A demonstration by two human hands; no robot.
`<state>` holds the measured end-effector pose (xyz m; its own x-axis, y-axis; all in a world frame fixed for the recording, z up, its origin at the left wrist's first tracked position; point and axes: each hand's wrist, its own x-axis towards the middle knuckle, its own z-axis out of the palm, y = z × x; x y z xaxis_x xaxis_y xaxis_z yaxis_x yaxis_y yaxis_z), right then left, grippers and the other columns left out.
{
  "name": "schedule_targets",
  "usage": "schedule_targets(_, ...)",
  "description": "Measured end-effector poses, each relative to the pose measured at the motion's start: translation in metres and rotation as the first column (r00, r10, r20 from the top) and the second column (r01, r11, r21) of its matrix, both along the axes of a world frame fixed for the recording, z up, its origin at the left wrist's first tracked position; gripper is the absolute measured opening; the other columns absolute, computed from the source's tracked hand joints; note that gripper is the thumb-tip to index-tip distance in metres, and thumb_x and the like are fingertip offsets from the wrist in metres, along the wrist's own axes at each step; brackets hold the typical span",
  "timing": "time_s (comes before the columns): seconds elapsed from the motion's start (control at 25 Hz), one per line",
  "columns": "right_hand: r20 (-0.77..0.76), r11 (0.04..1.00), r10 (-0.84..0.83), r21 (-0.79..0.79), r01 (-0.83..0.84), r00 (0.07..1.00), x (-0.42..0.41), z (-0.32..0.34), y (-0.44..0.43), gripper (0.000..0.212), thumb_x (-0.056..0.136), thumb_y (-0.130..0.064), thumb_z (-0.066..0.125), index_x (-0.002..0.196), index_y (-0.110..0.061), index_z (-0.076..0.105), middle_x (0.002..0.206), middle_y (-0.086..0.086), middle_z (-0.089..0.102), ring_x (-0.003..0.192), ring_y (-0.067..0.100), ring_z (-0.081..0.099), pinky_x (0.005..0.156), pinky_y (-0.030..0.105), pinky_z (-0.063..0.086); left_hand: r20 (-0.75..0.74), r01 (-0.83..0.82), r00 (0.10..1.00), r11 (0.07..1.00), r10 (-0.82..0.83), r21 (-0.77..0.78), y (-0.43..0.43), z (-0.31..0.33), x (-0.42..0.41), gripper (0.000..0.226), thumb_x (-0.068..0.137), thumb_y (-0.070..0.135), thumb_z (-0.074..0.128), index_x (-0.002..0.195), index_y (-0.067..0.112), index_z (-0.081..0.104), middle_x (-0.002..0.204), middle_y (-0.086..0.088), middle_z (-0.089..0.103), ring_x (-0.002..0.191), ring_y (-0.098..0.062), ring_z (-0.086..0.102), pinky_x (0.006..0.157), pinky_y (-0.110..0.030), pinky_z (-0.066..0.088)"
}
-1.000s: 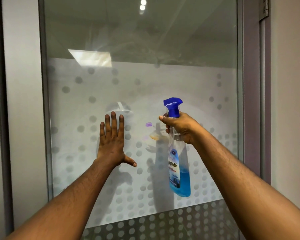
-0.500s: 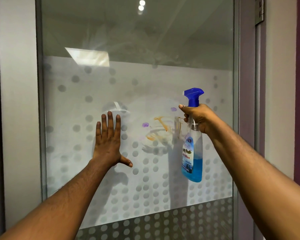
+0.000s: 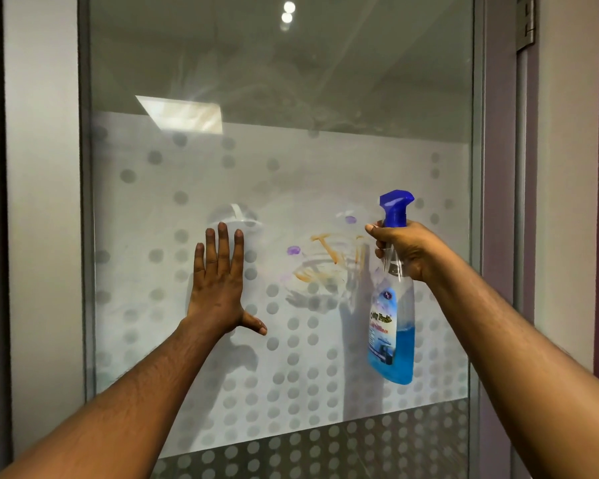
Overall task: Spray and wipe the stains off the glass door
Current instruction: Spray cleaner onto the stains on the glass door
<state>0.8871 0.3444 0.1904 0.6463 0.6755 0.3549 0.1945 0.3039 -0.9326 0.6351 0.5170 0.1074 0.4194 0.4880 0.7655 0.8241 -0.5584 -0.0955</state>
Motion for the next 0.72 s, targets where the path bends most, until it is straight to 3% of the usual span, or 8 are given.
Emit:
schedule_targets(0.2,0.004,0.999,0.021,-0.033,-0.021,1.000,0.007,-0.009,-0.010,0.031,0.078,-0.020,0.078,0.100,-0.009,0.058,0.073,0.008,0.061,0.061,0.017,0.059,0.059,0.031,0.053,0.001,0.001,1.000,1.000,-0.001,0.007,0.001,0.000,0.000,0.176,0.021,0.093,0.060,0.144,0.011,-0.035,0.150,-0.016,-0.043,0.141,-0.037,-0.035,0.114,-0.046,-0.025)
schedule_targets(0.44,-0.008,0.997,0.056,-0.051,-0.057,0.998,0.007,-0.023,-0.015,0.024,0.079,-0.016,0.077,0.094,-0.010,0.060,0.073,0.008,0.061,0.062,0.017,0.058,0.046,0.025,0.052,-0.008,-0.010,1.000,1.000,0.010,-0.001,0.001,-0.001,0.000,0.176,0.021,0.093,0.060,0.146,0.010,-0.032,0.152,-0.017,-0.040,0.142,-0.037,-0.035,0.115,-0.047,-0.024)
schedule_targets(0.72,0.052,0.997,-0.043,-0.061,0.046,0.998,0.008,-0.025,-0.008,0.039,0.075,-0.033,0.080,0.099,-0.009,0.060,0.077,0.009,0.061,0.067,0.018,0.057,0.055,0.029,0.051,-0.007,-0.019,1.000,1.000,0.019,0.005,0.001,0.000,0.001,0.176,0.021,0.093,0.060,0.147,0.010,-0.031,0.152,-0.018,-0.039,0.141,-0.037,-0.035,0.114,-0.046,-0.025)
